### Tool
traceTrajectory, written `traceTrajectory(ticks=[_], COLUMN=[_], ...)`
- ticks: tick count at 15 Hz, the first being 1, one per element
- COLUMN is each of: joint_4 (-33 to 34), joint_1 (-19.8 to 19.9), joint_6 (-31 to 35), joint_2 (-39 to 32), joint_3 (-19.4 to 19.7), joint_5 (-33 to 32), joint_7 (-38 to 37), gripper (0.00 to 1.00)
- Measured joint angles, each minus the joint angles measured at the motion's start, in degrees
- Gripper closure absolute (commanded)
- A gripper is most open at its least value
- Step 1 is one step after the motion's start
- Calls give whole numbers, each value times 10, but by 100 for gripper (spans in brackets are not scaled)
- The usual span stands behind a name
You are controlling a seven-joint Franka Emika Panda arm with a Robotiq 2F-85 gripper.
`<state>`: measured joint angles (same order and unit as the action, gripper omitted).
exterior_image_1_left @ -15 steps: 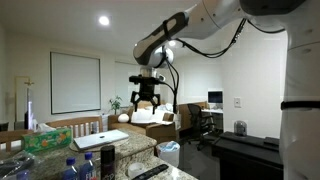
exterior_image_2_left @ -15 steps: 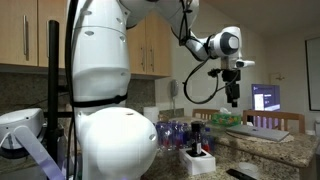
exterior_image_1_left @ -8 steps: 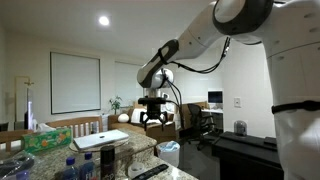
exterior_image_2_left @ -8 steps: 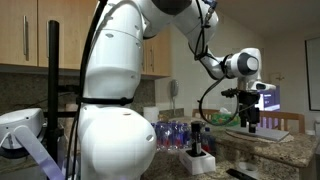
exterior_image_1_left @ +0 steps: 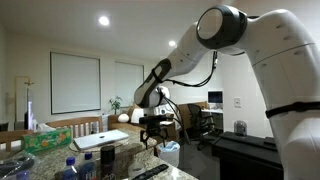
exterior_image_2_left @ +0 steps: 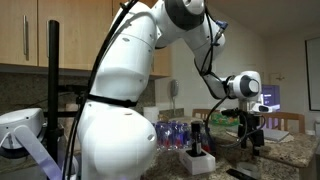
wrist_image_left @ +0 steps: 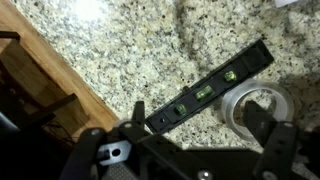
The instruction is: Stack the objects to the right of the box on top of the box
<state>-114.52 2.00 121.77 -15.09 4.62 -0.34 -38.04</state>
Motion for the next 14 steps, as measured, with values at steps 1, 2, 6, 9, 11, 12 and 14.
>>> traceTrajectory(ticks=[1,2,6,9,11,12,14], joint_4=[0,0,3,19,39,48,60], joint_1=[-1,-1,-6,-11,-15,-16,-16], joint_6=[14,28,80,102,105,108,117], joint_2=[-10,-20,-65,-96,-114,-121,-132], joint_3=[0,0,0,0,2,5,14], joint_5=[-5,-6,-7,-7,-7,-7,-7], joint_7=[0,1,20,31,39,44,58], gripper=[0,0,0,0,0,0,0])
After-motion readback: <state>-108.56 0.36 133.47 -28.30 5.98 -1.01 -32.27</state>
